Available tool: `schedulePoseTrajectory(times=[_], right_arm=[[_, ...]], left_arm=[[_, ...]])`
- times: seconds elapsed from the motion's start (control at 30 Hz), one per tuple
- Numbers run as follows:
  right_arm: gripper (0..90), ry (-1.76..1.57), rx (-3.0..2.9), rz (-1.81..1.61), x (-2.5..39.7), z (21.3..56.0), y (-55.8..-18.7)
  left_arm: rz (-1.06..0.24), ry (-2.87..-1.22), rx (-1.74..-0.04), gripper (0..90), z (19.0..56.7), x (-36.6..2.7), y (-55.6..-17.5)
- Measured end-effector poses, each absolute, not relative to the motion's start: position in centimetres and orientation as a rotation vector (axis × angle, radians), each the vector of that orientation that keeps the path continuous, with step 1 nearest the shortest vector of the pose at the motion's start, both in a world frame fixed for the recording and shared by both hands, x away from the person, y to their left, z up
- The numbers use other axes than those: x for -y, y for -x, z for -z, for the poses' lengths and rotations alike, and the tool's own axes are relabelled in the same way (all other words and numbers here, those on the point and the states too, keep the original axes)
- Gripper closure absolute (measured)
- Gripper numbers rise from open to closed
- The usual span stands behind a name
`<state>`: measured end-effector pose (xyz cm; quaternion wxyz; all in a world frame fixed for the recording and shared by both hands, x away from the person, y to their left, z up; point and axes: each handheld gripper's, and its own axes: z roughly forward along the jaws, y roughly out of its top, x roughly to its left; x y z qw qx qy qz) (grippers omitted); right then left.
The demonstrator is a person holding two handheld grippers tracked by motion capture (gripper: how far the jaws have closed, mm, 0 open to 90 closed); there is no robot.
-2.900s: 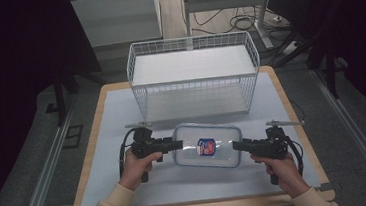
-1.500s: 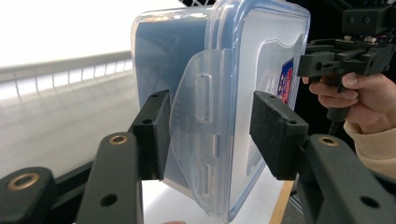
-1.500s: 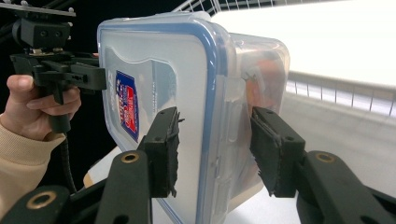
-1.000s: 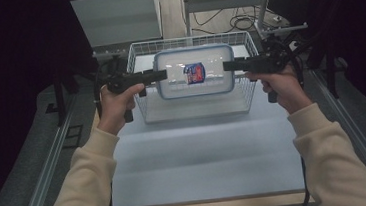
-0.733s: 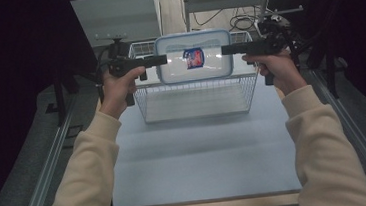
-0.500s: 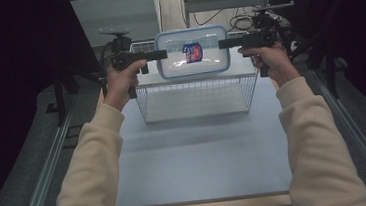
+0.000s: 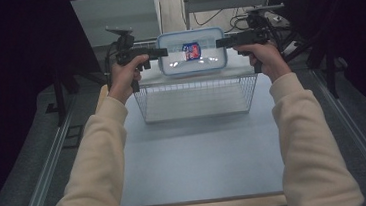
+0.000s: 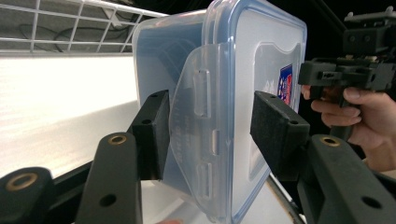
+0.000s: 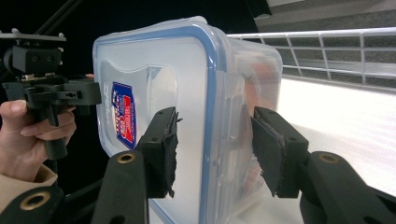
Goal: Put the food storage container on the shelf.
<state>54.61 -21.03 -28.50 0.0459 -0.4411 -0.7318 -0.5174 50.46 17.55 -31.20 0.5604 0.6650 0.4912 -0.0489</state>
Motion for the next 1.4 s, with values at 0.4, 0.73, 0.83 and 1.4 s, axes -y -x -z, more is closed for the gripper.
schedulePoseTrajectory(times=[0.4, 0.73, 0.83, 1.4], right_arm=[[51.1, 1.504, 2.197, 1.534, 20.3, 28.9, -55.8], [48.6, 1.589, 2.183, 1.588, 19.8, 29.2, -55.1], [45.2, 1.548, 2.203, 1.644, 20.1, 28.5, -54.2], [29.6, 1.27, 2.481, 1.724, 23.6, 29.6, -45.1]], left_arm=[[0.21, -1.505, -1.257, 45.6, 32.4, -17.9, -53.5], [0.118, -1.499, -1.291, 36.2, 32.4, -17.5, -53.8], [0.07, -1.5, -1.261, 30.1, 31.9, -17.7, -53.3], [-0.149, -1.707, -1.09, 21.5, 30.5, -17.3, -42.5]])
